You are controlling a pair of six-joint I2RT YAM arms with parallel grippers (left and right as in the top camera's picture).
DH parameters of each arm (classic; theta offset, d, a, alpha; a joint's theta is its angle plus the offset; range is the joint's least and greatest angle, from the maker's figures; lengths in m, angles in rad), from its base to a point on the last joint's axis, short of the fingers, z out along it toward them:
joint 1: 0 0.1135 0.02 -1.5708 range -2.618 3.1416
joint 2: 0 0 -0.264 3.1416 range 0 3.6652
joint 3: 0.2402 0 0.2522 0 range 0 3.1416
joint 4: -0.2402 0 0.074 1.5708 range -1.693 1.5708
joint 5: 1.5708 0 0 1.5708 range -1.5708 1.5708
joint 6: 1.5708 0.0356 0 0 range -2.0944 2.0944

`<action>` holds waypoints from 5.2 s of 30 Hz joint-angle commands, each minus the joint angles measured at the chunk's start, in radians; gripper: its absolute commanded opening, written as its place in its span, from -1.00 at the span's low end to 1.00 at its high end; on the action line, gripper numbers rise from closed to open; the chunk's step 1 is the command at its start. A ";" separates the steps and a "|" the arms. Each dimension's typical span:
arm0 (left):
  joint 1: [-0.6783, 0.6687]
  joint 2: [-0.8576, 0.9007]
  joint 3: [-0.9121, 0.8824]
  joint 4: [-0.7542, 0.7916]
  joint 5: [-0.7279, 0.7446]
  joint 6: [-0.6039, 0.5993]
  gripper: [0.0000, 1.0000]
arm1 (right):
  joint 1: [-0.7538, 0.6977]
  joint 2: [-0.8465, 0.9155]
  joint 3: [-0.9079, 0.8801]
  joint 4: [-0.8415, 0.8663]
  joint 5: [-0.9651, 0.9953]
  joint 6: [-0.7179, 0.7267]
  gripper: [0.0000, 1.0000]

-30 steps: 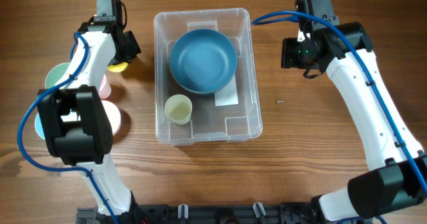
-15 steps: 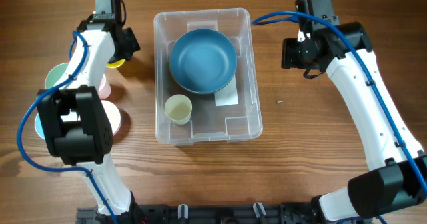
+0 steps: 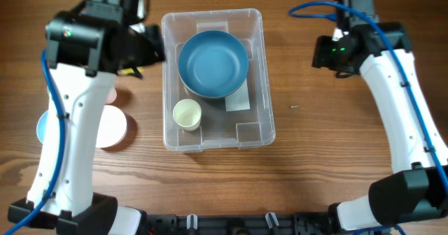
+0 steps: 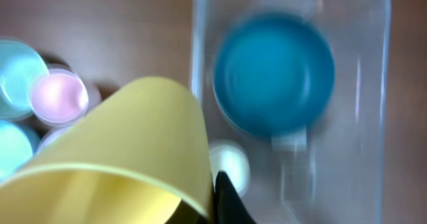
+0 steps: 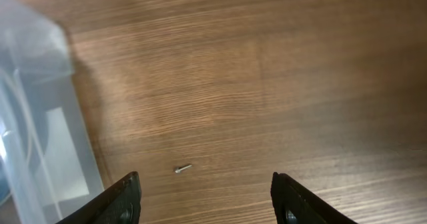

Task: Pack container
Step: 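Lower the yellow cup into the cream cup and release, then move the left gripper to the pink cup and grasp it, then place the pink cup into the stacked cups in the container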

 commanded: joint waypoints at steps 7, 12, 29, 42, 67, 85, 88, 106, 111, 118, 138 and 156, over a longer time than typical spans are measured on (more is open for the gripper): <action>-0.234 0.030 -0.031 -0.176 0.099 -0.023 -0.92 | -0.103 -0.010 0.010 -0.011 -0.050 0.027 0.30; -0.309 0.031 -0.150 -0.112 0.105 -0.030 -0.92 | -0.103 -0.010 0.010 -0.013 -0.052 0.027 0.30; -0.233 0.031 -0.543 0.226 0.061 -0.021 -0.92 | -0.103 -0.010 0.010 -0.023 -0.054 0.027 0.30; -0.225 0.019 -0.526 0.221 0.060 -0.021 0.17 | -0.103 -0.010 0.010 -0.031 -0.053 0.027 0.30; 0.338 -0.093 -0.458 0.212 -0.131 -0.044 0.50 | -0.103 -0.010 0.010 -0.034 -0.053 0.024 0.30; 0.372 0.223 -0.459 0.282 -0.132 -0.044 0.49 | -0.103 -0.010 0.010 -0.031 -0.053 0.024 0.30; 0.383 0.228 -0.459 0.296 -0.132 -0.044 0.49 | -0.103 -0.010 0.010 -0.033 -0.053 0.023 0.30; 0.416 0.352 -0.526 0.499 -0.082 0.010 -0.10 | -0.103 -0.010 0.010 -0.037 -0.053 0.004 0.30; 0.416 0.352 -0.526 0.501 -0.082 0.009 -0.73 | -0.103 -0.010 0.010 -0.038 -0.053 0.004 0.30; 0.407 0.342 -0.522 0.489 -0.079 0.008 -0.92 | -0.103 -0.010 0.010 -0.039 -0.053 0.003 0.30; -0.257 -0.032 -0.253 0.025 0.035 -0.053 -0.92 | -0.103 -0.010 0.010 -0.039 -0.054 0.003 0.30; -0.269 0.059 -0.397 0.063 0.059 -0.073 0.37 | -0.103 -0.010 0.010 -0.052 -0.054 0.004 0.30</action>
